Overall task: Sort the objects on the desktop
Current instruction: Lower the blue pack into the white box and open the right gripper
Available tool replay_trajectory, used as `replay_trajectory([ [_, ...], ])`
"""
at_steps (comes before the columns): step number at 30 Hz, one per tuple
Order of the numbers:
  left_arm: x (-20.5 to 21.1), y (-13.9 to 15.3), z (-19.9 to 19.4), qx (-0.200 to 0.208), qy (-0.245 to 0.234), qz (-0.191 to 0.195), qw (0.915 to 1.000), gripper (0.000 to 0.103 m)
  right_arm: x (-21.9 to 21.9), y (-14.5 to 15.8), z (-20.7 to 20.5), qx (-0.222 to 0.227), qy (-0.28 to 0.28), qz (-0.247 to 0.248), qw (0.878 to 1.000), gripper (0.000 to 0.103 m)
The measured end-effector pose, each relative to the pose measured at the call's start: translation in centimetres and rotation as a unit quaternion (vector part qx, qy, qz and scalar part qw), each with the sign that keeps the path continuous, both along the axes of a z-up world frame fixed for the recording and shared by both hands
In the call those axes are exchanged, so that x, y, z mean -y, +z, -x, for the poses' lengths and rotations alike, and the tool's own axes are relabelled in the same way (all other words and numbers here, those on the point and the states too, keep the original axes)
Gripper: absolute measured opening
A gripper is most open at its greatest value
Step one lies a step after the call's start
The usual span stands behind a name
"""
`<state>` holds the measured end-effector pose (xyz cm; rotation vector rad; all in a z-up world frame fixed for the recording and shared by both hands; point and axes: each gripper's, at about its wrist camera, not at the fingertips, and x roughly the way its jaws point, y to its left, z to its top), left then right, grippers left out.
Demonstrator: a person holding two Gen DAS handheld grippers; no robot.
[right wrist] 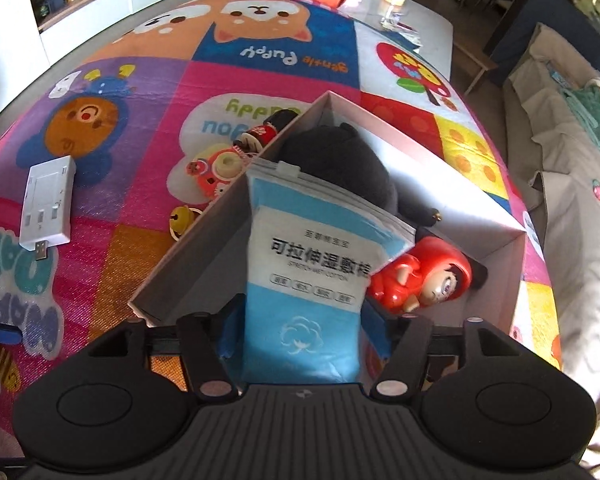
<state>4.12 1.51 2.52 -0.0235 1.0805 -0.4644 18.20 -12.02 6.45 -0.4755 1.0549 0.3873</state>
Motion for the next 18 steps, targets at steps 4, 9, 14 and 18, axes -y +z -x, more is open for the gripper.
replay_trajectory([
  [4,-0.1,0.1,-0.1,-0.005,0.006,-0.009,0.9999,0.098,1.0,1.4,1.5,0.033,-0.015,-0.017,0.999,0.07],
  [9,-0.5,0.2,0.1,-0.002,0.018,-0.025,0.9995,0.099,2.3,3.8,6.5,0.063,0.008,-0.088,0.994,0.076],
  [14,-1.1,0.2,0.6,0.007,0.017,-0.059,0.9981,0.099,1.3,2.6,11.1,0.024,0.066,-0.104,0.992,0.076],
  [18,-2.0,0.3,1.0,0.014,0.03,-0.073,0.9968,0.1,-0.5,0.4,13.7,-0.008,0.12,-0.09,0.989,0.076],
])
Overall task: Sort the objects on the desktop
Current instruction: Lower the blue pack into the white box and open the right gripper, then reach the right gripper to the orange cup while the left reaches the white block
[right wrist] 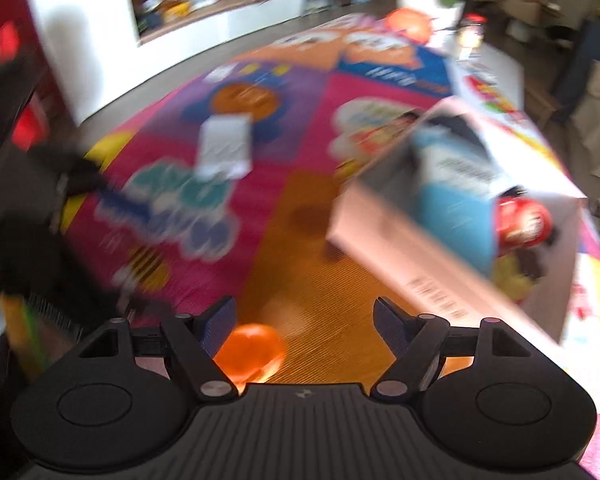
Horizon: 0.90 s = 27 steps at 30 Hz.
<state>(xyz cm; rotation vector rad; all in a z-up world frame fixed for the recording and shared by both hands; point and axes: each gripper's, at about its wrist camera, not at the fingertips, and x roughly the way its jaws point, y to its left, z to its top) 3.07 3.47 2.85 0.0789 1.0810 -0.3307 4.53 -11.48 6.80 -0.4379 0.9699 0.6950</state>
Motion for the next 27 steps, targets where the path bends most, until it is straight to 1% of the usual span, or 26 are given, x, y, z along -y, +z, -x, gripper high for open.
replay_trajectory([
  [3,-0.4,0.1,-0.2,0.002,0.009,-0.009,0.9999,0.1,-1.3,-2.0,1.2,-0.007,0.022,0.02,1.0,0.076],
  [4,-0.5,0.2,-0.3,0.003,0.01,-0.012,0.9999,0.1,-1.5,-2.5,1.4,-0.012,0.025,0.023,0.999,0.074],
  [5,-0.7,0.4,-0.4,0.007,0.01,-0.015,0.9998,0.1,-1.7,-2.9,1.5,-0.017,0.028,0.026,0.999,0.063],
  [6,-0.8,0.6,-0.6,0.013,0.011,-0.018,0.9997,0.1,-1.7,-3.1,1.7,-0.023,0.034,0.029,0.999,0.047],
  [7,-1.0,0.9,-1.0,0.021,0.014,-0.021,0.9995,0.1,-1.7,-3.3,1.8,-0.03,0.038,0.032,0.998,0.043],
  [8,-1.1,1.1,-1.5,0.03,0.017,-0.024,0.9991,0.1,-1.6,-3.3,2.0,-0.031,0.041,0.029,0.998,0.041],
  [11,-1.6,1.3,-3.4,0.059,0.031,-0.044,0.9968,0.1,-1.2,-3.3,2.6,-0.015,0.043,0.034,0.998,0.04],
  [17,-2.4,1.2,-7.9,0.112,0.056,-0.081,0.9888,0.1,0.5,-3.2,2.6,-0.023,0.018,0.033,0.999,0.041],
  [19,-2.5,0.7,-9.3,0.111,0.058,-0.089,0.9882,0.1,1.0,-3.2,2.3,-0.027,0.01,0.032,0.999,0.042],
  [21,-2.5,0.0,-10.2,0.102,0.054,-0.087,0.9895,0.1,1.5,-3.2,2.1,-0.03,0.0,0.032,0.999,0.045],
  [24,-2.2,-0.6,-10.5,0.079,0.032,-0.061,0.9944,0.1,2.2,-3.1,2.0,-0.031,-0.01,0.029,0.999,0.047],
  [27,-1.0,-0.6,-9.1,0.067,-0.011,-0.036,0.997,0.1,2.9,-3.2,1.8,-0.033,-0.019,0.026,0.999,0.051],
])
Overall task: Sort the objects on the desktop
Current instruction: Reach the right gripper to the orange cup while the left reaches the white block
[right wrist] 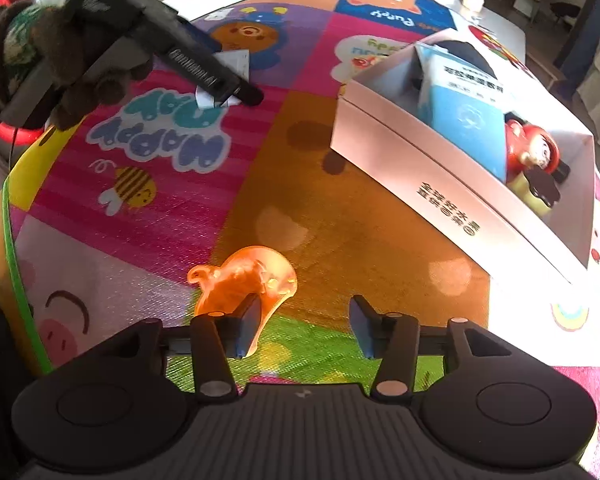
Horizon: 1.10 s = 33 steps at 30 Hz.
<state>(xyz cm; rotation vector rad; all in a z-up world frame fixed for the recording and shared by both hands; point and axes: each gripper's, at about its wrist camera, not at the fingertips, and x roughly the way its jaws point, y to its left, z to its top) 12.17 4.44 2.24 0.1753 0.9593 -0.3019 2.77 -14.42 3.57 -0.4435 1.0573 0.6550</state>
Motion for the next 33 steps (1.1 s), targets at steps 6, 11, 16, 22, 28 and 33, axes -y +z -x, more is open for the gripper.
replay_trajectory([
  [6,3.8,0.1,4.8,-0.051,-0.109,0.034,0.9922,0.1,0.4,-0.1,-0.3,0.003,-0.006,-0.001,1.0,0.056],
  [11,5.9,0.1,7.8,-0.059,-0.148,0.027,0.9869,0.1,0.6,0.1,0.0,0.012,-0.008,0.0,1.0,0.061],
  [16,5.9,0.5,7.0,-0.051,-0.11,0.033,0.9921,0.1,1.1,0.9,0.4,0.023,-0.013,-0.001,1.0,0.062],
  [22,5.2,0.0,5.8,-0.035,-0.088,-0.037,0.9948,0.1,1.5,2.2,0.9,0.014,-0.01,-0.031,0.999,0.07],
  [28,3.1,0.2,4.9,-0.023,-0.049,-0.089,0.9946,0.101,-0.6,2.0,0.2,-0.002,0.014,-0.041,0.999,0.08],
  [33,2.6,0.3,4.5,-0.024,-0.035,-0.097,0.9944,0.101,-2.0,1.0,0.2,-0.006,0.036,-0.035,0.999,0.079],
])
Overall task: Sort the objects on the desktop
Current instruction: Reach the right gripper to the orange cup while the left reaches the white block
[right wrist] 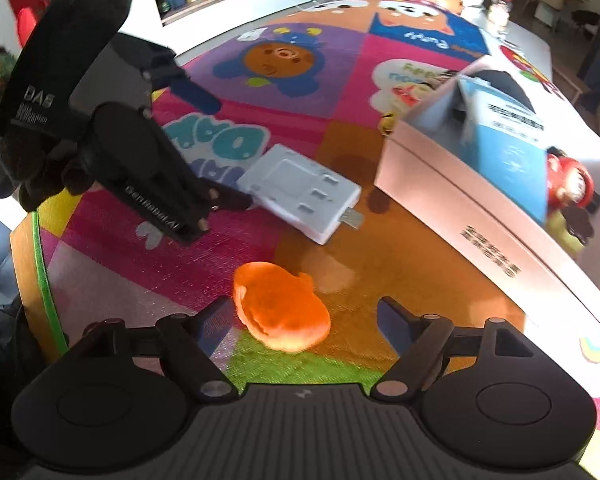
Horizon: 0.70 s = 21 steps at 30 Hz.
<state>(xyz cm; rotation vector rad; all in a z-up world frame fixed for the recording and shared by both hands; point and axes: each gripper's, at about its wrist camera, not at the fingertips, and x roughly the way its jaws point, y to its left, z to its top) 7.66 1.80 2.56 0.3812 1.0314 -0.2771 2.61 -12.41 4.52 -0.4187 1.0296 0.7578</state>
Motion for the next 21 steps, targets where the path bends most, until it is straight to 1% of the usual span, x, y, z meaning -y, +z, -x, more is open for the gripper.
replay_trajectory([
  [3,0.1,0.1,-0.1,0.006,-0.002,-0.009,0.9999,0.101,0.3,-0.2,0.1,0.012,-0.003,0.01,1.0,0.079],
  [7,-0.4,0.3,-0.8,0.021,0.018,-0.028,0.9992,0.101,2.3,0.1,-0.5,0.032,-0.047,0.026,0.998,0.079],
  [9,-0.7,0.4,-1.1,0.027,0.03,-0.033,0.9987,0.101,3.4,0.0,-0.4,0.061,-0.068,0.048,0.995,0.079],
  [10,-0.8,0.5,-1.2,0.025,0.034,-0.032,0.9986,0.101,4.0,-0.1,-0.4,0.065,-0.077,0.055,0.993,0.079],
  [11,-0.8,0.5,-1.3,0.021,0.034,-0.031,0.9987,0.101,4.6,-0.3,-0.5,0.057,-0.086,0.053,0.993,0.079],
  [13,-0.5,0.6,-1.2,0.002,0.028,-0.02,0.9994,0.101,5.5,-0.6,-0.7,0.031,-0.103,0.047,0.993,0.079],
  [16,0.7,1.1,-1.3,-0.044,0.012,0.029,0.9986,0.101,6.1,-0.8,-1.0,0.007,-0.112,0.049,0.992,0.08],
  [19,2.4,1.3,-1.8,-0.072,0.011,0.064,0.9953,0.101,6.2,-0.6,-1.4,0.001,-0.111,0.045,0.993,0.083],
  [21,3.5,1.1,-2.4,-0.08,0.03,0.065,0.9942,0.101,6.3,-0.5,-1.2,0.002,-0.11,0.04,0.993,0.085],
])
